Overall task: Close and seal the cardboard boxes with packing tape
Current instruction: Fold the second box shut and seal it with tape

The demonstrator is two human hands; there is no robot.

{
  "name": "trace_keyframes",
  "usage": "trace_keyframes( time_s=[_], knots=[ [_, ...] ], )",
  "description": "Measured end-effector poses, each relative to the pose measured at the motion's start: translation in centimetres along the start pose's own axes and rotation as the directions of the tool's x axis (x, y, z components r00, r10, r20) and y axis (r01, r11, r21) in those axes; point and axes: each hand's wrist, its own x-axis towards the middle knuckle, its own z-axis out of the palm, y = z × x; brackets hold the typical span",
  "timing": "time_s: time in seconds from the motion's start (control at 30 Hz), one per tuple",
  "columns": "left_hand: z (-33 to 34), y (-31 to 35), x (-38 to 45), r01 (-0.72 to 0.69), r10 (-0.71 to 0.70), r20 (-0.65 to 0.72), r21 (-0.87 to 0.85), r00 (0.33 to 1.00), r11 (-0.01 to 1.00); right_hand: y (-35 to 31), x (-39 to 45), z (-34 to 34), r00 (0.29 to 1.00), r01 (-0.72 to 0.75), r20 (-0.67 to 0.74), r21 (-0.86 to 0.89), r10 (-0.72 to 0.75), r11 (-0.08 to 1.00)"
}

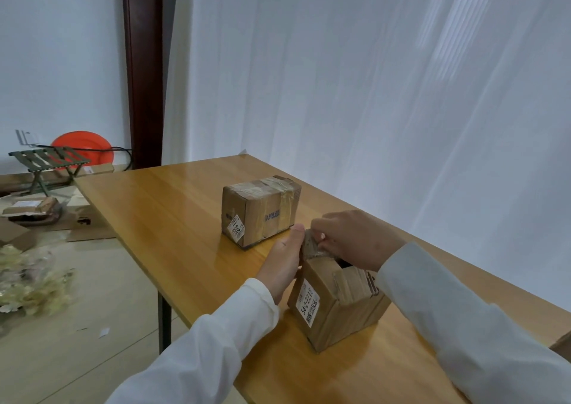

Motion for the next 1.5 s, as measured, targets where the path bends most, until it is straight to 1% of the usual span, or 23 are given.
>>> trace_keyframes(
  time_s=[0.17, 0.3, 0.4, 0.43, 0.53, 0.6, 0.67, 0.73, 0.8, 0.83, 0.87, 0.9, 0.93, 1.0, 1.03, 1.1, 1.17, 1.23, 1.27, 1.3, 1.37, 1.43, 1.5],
  knots=[
    [-0.6, -0.5, -0.4, -0.069, 0.069, 0.173, -0.005, 0.983, 0.998, 0.1, -0.1, -0.3, 1.000, -0.025, -0.009, 0.022, 0.025, 0.999],
    [-0.8, -0.5, -0.2, -0.059, 0.056, 0.171, 0.015, 0.984, 0.998, 0.4, -0.5, 0.1, 0.992, -0.093, -0.081, -0.007, 0.092, 0.996],
    [-0.6, -0.4, -0.2, -0.061, 0.042, 0.183, 0.101, 0.982, 0.993, 1.3, -0.9, 0.5, 0.954, -0.224, -0.154, 0.212, 0.259, 0.951],
    [-0.5, -0.3, -0.3, -0.064, 0.041, 0.191, 0.117, 0.981, 0.991, 1.8, -1.0, 0.7, 0.944, -0.249, -0.133, 0.310, 0.301, 0.918],
    [-0.2, 0.1, -0.3, -0.060, 0.028, 0.188, 0.171, 0.982, 0.983, 2.2, -1.5, 1.9, 0.935, -0.282, -0.018, 0.567, 0.354, 0.774],
    [0.2, 0.5, -0.2, -0.069, 0.026, 0.158, 0.272, 0.987, 0.960, 1.8, -1.9, 3.0, 0.918, -0.262, -0.054, 0.661, 0.393, 0.703],
    [0.7, 0.4, -0.1, -0.124, 0.088, 0.105, 0.419, 0.991, 0.899, 1.3, -2.1, 3.5, 0.888, -0.249, -0.101, 0.715, 0.449, 0.653],
    [1.2, 0.2, -0.2, -0.180, 0.167, 0.074, 0.541, 0.983, 0.822, 1.6, -2.6, 3.3, 0.791, -0.249, -0.112, 0.839, 0.601, 0.483],
    [1.1, -0.2, -0.4, -0.193, 0.218, 0.017, 0.538, 0.976, 0.820, 2.9, -3.8, 2.5, 0.600, -0.181, -0.130, 0.939, 0.789, 0.293],
    [0.9, -0.4, -0.4, -0.187, 0.233, -0.030, 0.505, 0.972, 0.842, 3.8, -4.8, 2.5, 0.499, -0.197, -0.145, 0.941, 0.854, 0.275],
    [0.7, -0.5, -0.3, -0.178, 0.242, -0.081, 0.467, 0.967, 0.866, 4.9, -6.2, 2.9, 0.423, -0.284, -0.152, 0.914, 0.894, 0.289],
    [0.4, -0.6, -0.2, -0.173, 0.252, -0.127, 0.441, 0.959, 0.880, 5.9, -7.9, 3.5, 0.383, -0.430, -0.125, 0.853, 0.915, 0.296],
    [0.3, -0.6, 0.0, -0.173, 0.270, -0.168, 0.438, 0.948, 0.882, 7.0, -9.7, 4.4, 0.375, -0.606, -0.046, 0.744, 0.926, 0.282],
    [0.5, -0.6, 0.4, -0.192, 0.334, -0.233, 0.478, 0.913, 0.857, 8.5, -12.8, 6.6, 0.369, -0.864, 0.207, 0.437, 0.906, 0.252],
    [0.8, -0.6, 0.6, -0.205, 0.377, -0.256, 0.514, 0.890, 0.833, 8.9, -14.1, 7.6, 0.353, -0.924, 0.335, 0.272, 0.873, 0.269],
    [1.7, -0.5, 0.9, -0.249, 0.496, -0.278, 0.608, 0.823, 0.753, 8.6, -15.8, 8.9, 0.309, -0.939, 0.494, 0.021, 0.813, 0.344],
    [2.5, -0.6, 1.3, -0.374, 0.674, -0.204, 0.702, 0.709, 0.606, 8.0, -16.8, 9.8, 0.318, -0.921, 0.492, -0.041, 0.811, 0.387],
    [2.9, -1.5, 2.2, -0.528, 0.807, 0.043, 0.776, 0.589, 0.344, 7.3, -17.3, 10.2, 0.357, -0.923, 0.423, 0.020, 0.833, 0.385],
    [2.8, -2.4, 3.0, -0.583, 0.812, 0.201, 0.788, 0.548, 0.198, 7.1, -17.5, 10.3, 0.374, -0.922, 0.387, 0.052, 0.843, 0.385],
    [2.7, -3.4, 3.7, -0.613, 0.770, 0.339, 0.786, 0.541, 0.084, 7.0, -17.7, 10.3, 0.389, -0.920, 0.344, 0.086, 0.855, 0.383],
    [2.5, -5.6, 4.7, -0.611, 0.640, 0.491, 0.790, 0.591, -0.042, 6.9, -18.1, 10.1, 0.397, -0.907, 0.228, 0.242, 0.889, 0.343],
    [3.0, -6.5, 4.6, -0.548, 0.541, 0.501, 0.832, 0.675, -0.085, 6.6, -18.6, 9.2, 0.421, -0.796, 0.136, 0.529, 0.897, 0.294],
    [4.7, -5.8, 3.4, -0.524, 0.577, 0.469, 0.848, 0.669, -0.081, 5.6, -18.7, 7.8, 0.478, -0.589, 0.072, 0.766, 0.875, 0.259]
  ],
)
